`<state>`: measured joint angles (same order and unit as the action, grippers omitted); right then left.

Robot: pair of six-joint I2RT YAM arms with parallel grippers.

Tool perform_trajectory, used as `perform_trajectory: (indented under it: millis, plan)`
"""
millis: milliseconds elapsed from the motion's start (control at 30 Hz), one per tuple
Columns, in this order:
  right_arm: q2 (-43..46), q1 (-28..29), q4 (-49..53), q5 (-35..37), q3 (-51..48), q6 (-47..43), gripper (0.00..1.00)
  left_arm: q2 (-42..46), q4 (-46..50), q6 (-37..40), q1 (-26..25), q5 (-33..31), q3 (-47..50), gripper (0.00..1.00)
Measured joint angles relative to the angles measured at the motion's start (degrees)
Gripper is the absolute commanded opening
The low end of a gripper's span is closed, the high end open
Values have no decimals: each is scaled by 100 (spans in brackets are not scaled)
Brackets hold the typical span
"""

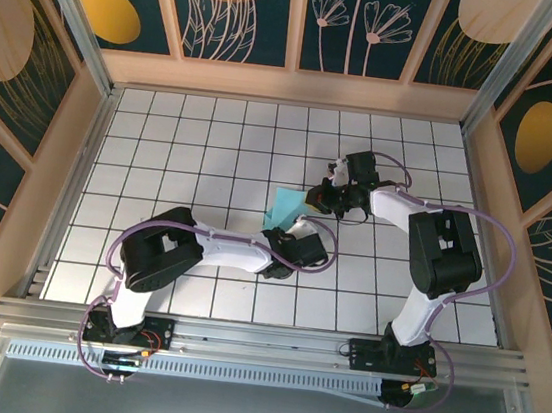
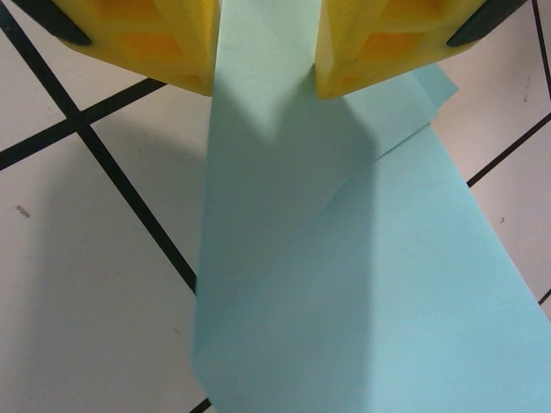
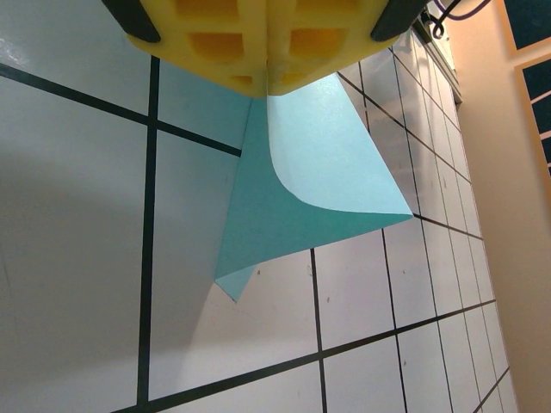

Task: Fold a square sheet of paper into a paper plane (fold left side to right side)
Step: Fold the wing for the fifth time at the center of the table.

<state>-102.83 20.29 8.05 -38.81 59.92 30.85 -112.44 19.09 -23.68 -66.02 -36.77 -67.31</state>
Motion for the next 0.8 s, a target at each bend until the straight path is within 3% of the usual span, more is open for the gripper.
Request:
perform_trajectory:
  millis: [133, 500, 800]
  plan:
    - [0, 4, 0, 0, 0, 2, 0, -57, -9, -17, 0, -31, 0, 31]
    - [-33, 4, 0, -2, 46, 133, 0, -85, -243, -37, 0, -83, 61, 42]
    - [-151, 4, 153, -4, 195, 256, 0, 529, -654, -39, 0, -87, 511, 50]
